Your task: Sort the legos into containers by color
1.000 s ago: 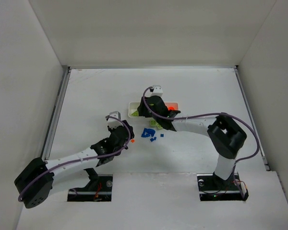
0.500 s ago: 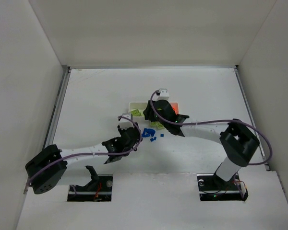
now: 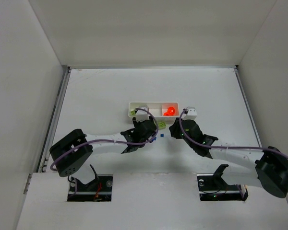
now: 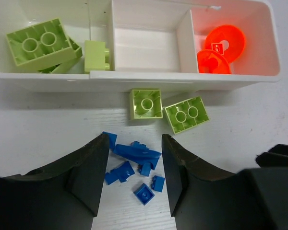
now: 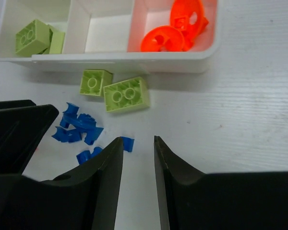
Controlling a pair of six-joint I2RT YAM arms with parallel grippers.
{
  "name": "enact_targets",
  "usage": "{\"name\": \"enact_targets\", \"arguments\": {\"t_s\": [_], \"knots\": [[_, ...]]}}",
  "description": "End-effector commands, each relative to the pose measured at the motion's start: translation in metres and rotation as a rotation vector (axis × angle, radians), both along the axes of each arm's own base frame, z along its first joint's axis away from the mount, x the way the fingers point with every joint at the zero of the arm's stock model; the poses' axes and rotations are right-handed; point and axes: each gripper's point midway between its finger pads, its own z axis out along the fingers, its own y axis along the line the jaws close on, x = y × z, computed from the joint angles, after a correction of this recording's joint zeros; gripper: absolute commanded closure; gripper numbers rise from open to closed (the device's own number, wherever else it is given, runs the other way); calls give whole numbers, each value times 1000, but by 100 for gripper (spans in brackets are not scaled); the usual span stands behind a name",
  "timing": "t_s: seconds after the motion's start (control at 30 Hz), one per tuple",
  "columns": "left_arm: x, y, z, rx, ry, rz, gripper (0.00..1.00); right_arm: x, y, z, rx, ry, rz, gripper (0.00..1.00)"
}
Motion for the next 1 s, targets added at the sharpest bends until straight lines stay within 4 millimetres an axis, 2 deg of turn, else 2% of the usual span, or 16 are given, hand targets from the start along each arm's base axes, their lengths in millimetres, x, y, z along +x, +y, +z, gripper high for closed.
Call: {"name": "enact_targets", "arguments": {"t_s": [0.0, 0.2, 0.43, 0.73, 0.87, 0.97], "knots": [[12, -18, 10, 2, -25, -19, 56, 5, -9, 18, 58, -58, -44, 62], [25, -25, -7, 43, -14, 2, 58, -1, -14, 16, 68, -61, -45, 61], [37, -31, -17, 67, 5, 2, 59, -2, -14, 11, 68, -55, -48, 61], [40, -37, -32, 82, 37, -14, 60, -1, -13, 12, 71, -61, -45, 60], [41, -34, -34, 87, 38, -3, 68, -2, -14, 11, 73, -63, -45, 59], [40, -33, -29, 81, 29, -1, 75, -2, -14, 8, 67, -56, -45, 56]]}}
